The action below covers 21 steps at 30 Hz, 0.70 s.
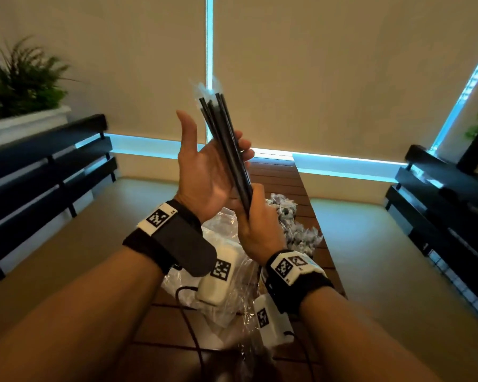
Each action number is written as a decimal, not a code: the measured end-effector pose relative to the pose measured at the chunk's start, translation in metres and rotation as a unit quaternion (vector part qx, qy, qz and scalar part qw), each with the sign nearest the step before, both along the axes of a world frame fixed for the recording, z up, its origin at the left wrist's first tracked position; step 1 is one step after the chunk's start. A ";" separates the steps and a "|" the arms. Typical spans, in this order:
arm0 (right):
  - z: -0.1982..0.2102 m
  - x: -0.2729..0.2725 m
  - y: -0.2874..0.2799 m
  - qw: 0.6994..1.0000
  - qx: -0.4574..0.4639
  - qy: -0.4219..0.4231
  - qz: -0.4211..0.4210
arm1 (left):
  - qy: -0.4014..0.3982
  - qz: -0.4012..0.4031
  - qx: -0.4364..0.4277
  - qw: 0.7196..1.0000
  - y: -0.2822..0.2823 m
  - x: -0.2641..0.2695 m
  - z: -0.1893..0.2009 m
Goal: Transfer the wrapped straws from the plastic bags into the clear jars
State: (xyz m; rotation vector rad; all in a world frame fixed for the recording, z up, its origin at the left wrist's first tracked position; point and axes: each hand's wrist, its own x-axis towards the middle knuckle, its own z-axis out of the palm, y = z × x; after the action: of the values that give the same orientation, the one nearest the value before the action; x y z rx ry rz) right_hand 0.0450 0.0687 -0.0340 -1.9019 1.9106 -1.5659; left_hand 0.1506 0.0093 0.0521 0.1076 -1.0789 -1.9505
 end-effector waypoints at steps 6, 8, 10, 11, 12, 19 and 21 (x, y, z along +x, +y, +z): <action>-0.011 0.002 -0.002 0.999 0.036 -0.016 -0.005 | -0.150 0.187 -0.067 0.969 0.011 -0.022 0.002; -0.010 0.003 -0.001 0.999 0.047 -0.017 0.005 | -0.155 0.242 -0.031 0.957 0.012 -0.029 0.006; -0.004 0.002 0.000 0.998 0.058 -0.032 0.007 | -0.139 0.263 -0.036 0.954 0.009 -0.030 0.010; 0.000 0.000 0.000 0.997 0.072 -0.043 0.001 | -0.130 0.267 -0.057 0.953 0.008 -0.030 0.013; 0.005 -0.002 0.000 0.994 0.088 -0.060 -0.010 | -0.116 0.268 -0.088 0.952 0.007 -0.028 0.016; 0.022 -0.008 -0.004 0.950 0.252 -0.183 0.026 | -0.094 0.267 -0.247 0.927 0.020 -0.029 0.032; 0.023 -0.008 -0.005 0.941 0.231 -0.245 0.026 | -0.121 0.269 -0.265 0.918 0.024 -0.036 0.028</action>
State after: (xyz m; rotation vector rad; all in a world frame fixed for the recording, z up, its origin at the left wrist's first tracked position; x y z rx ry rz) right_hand 0.0372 0.0641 -0.0110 -1.2225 1.7751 -1.2659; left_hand 0.1144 0.0330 0.0804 0.3165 -1.5187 -1.1302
